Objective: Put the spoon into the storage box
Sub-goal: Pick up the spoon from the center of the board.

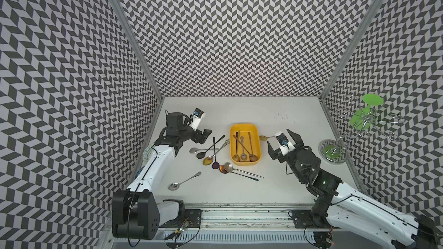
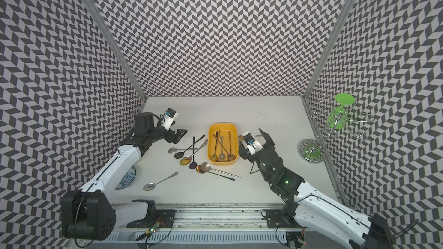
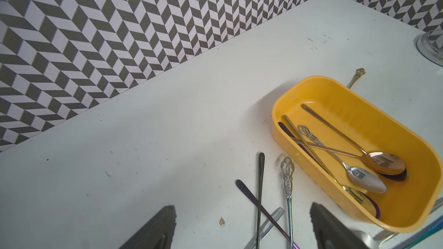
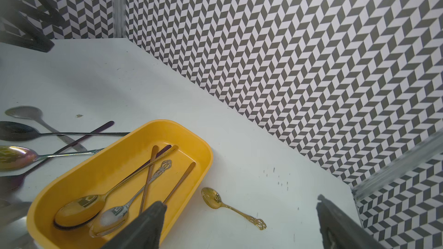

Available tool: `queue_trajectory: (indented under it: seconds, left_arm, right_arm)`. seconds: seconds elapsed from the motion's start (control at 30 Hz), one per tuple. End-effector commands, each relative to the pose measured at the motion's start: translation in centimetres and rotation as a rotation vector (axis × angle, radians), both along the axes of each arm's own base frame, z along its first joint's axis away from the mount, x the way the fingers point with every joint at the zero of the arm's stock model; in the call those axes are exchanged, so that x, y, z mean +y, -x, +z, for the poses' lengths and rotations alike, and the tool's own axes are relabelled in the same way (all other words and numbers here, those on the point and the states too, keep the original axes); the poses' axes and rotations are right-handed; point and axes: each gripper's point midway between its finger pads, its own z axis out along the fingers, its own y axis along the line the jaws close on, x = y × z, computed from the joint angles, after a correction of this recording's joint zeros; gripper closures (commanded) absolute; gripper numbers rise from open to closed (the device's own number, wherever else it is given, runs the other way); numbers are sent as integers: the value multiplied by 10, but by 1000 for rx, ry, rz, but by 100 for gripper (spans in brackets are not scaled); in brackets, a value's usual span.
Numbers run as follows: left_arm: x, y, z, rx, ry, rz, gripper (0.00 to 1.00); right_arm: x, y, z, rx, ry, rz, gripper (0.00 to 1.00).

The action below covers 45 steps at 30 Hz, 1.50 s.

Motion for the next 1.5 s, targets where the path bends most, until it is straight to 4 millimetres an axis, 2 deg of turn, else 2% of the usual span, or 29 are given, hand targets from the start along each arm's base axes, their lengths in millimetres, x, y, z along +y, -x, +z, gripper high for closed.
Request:
queue_trajectory:
  seconds: [0.0, 0.13, 0.27, 0.4, 0.5, 0.67, 0.77, 0.93, 1.2, 1.37, 1.47]
  left_arm:
    - [-5, -4, -7, 34, -27, -5, 9]
    - [-13, -4, -33, 116, -47, -16, 10]
    - [-19, -6, -57, 165, -100, -30, 11]
    - [-17, -9, -82, 249, -133, -32, 12]
    - [-21, -7, -99, 303, -137, -43, 15]
    - [-17, -10, -119, 362, -185, -23, 24]
    - [-17, -8, -131, 396, -194, -27, 30]
    - [-16, -8, -143, 426, -236, -22, 42]
    - [-17, -2, -155, 454, -248, -25, 49]
    - [-19, 4, -164, 476, -261, -26, 58]
    - [-21, 6, -166, 482, -264, -29, 59]
  right_arm:
    - [-13, 4, 29, -97, -147, -35, 0]
    - [-28, 4, 35, -121, -174, -102, 0]
    - [-34, 6, 37, -163, -180, -114, 0]
    - [-47, 5, 38, -180, -177, -173, 0]
    - [-49, 10, 47, -213, -197, -158, 0]
    - [-61, 11, 49, -232, -211, -196, 0]
    - [-60, 13, 52, -244, -222, -180, 0]
    - [-62, 13, 52, -252, -224, -182, 0]
    - [-64, 13, 53, -258, -227, -187, 0]
    - [-67, 13, 54, -261, -229, -195, 0]
    - [-67, 13, 54, -264, -230, -196, 0]
